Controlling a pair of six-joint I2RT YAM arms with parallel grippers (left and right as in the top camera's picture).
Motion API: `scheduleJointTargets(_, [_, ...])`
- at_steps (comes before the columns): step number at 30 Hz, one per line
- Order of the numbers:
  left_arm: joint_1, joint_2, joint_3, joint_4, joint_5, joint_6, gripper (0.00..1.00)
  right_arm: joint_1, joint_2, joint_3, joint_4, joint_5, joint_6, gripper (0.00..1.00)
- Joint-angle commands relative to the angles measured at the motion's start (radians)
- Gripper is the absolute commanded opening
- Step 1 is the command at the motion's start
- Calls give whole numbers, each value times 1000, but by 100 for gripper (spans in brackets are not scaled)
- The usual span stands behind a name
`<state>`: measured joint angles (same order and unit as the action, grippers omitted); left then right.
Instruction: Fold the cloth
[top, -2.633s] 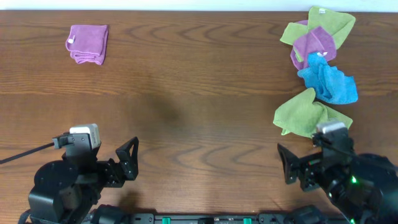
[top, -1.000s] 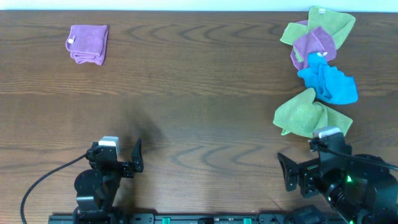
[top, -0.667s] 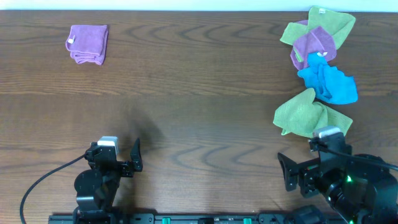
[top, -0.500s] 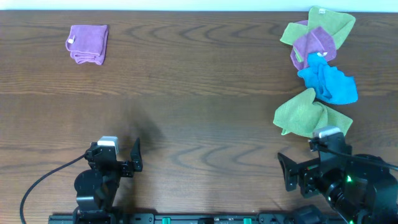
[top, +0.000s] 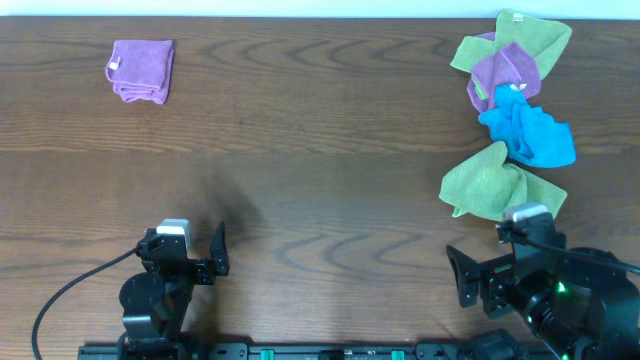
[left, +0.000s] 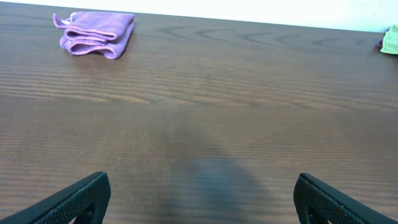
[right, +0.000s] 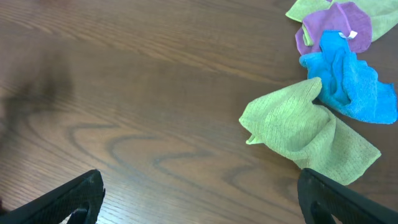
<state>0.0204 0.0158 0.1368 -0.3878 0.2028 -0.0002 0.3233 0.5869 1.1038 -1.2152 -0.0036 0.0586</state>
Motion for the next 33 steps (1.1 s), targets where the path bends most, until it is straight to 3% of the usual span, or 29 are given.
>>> scheduleJointTargets(1, [-1,-11,-23,1,-10,-3,95,5,-1,0,-5,3,-8,99])
scheduleJointTargets(8, [-1,-11,-23,1,-10,-3,96,-126,-80,-98,95,60,-101,99])
scheduleJointTargets(16, [-1,-11,-23,1,-10,-3,95,-196,-409,-556,357,60,-120,99])
scheduleJointTargets(27, [-1,-11,-23,1,-10,-3,95,-197,-583,-788,374,56,-119,99])
scheduleJointTargets(33, [-1,-11,-23,1,-10,-3,95,-196,-581,-844,373,48,-116,99])
